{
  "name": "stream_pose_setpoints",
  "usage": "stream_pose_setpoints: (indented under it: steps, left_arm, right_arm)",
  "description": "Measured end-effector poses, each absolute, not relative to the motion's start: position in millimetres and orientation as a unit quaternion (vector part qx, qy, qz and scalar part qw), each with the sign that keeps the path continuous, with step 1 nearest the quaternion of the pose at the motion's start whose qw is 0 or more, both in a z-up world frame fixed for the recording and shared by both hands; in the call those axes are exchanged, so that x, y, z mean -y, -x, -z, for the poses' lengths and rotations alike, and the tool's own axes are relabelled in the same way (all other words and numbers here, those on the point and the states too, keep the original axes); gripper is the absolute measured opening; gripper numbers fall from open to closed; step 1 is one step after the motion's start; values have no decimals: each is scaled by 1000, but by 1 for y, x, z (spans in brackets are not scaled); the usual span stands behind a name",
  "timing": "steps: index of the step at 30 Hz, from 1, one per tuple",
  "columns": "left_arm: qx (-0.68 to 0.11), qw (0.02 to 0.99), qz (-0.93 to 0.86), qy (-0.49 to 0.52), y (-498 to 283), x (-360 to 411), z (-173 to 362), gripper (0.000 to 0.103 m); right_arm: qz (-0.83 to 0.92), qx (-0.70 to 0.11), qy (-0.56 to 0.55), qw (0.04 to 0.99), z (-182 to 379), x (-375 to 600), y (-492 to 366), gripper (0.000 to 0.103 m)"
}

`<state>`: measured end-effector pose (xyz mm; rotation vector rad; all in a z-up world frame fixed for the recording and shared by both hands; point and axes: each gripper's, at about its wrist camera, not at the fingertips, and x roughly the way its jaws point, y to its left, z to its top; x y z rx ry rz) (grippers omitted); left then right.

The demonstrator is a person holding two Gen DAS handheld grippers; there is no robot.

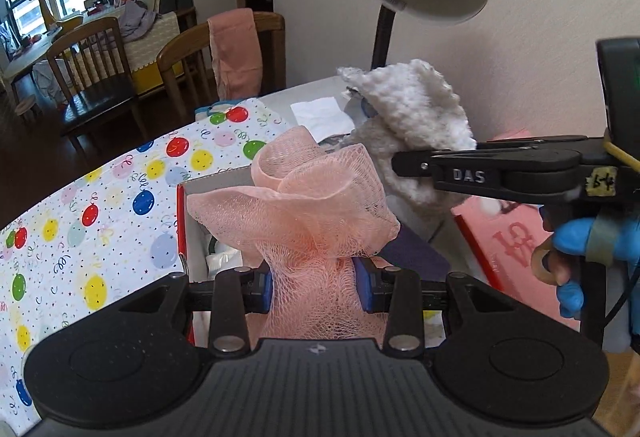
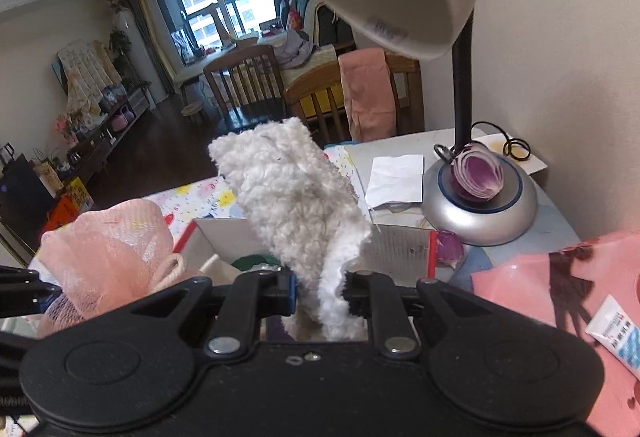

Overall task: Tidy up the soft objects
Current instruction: 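Carry the bath puff and fluffy towel with both grippers over the red box, then lower the bath puff and towel into the red box and open both grippers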

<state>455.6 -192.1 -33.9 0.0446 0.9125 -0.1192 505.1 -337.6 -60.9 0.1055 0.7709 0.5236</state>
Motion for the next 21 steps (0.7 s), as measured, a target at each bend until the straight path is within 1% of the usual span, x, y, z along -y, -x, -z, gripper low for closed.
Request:
stream_pose_setpoints:
  steps: [7,10,14,18,20,21]
  left_arm:
    - [-462,885,54,-31,-476,195,66,37]
    - [-471,879,57,-36,-481,197,77,37]
    - [-482,873,59,-41,-487,198,89,38]
    - [-492,868,60,-40,-491,198,98,38]
    - [-494,867,59,-33,-492,197,102,40]
    - [-495,866,59,-29,-492,196,103,42]
  right_arm:
    - [-245,-403,-45,881,84,334,-513,16]
    - [-241,-411,-34,878,91,333,-516,19]
    - [-237,-419,-7,877,97,326,-514,21]
    - [-241,-419,3,876,97,325,-507,25]
    - [-238,-416,17,877,97,324,-506,26]
    - [-237,-415,23,878,96,322,-506,28]
